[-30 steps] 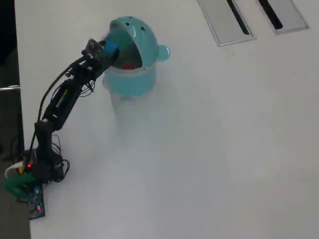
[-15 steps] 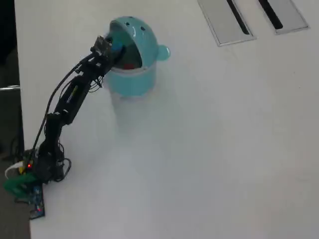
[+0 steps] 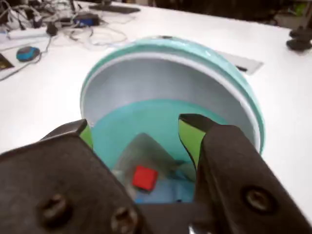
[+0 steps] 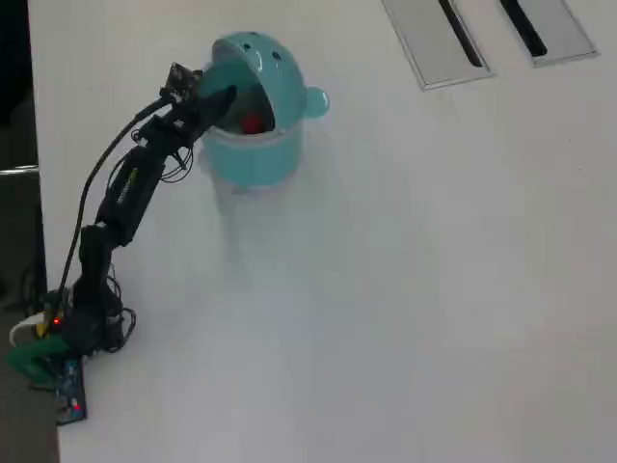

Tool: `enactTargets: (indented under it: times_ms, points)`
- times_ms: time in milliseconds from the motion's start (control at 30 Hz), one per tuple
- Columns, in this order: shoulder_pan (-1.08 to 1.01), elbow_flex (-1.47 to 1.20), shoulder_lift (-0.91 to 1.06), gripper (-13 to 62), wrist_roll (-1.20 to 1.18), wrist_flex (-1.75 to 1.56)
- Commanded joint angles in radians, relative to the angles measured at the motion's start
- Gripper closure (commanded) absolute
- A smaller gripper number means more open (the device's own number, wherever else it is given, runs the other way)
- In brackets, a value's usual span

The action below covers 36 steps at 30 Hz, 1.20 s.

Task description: Grasp RGB lego blocks and put them in the bin one by one.

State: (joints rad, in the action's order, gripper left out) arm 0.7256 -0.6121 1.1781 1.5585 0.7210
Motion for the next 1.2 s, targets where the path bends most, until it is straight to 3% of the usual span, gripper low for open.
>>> enactTargets:
  times_ms: [0, 167, 600, 1167]
  points:
    - [-0.008, 0.092, 0.087, 16.3, -0.025, 0.011]
    - [-0.04, -0.023, 0.189, 15.4, -0.077, 0.092]
    - [-0.14, -0.623, 0.477, 15.1, -0.16, -0.242]
    - [-0.245, -0.704, 0.531, 13.9, -0.549, -0.379]
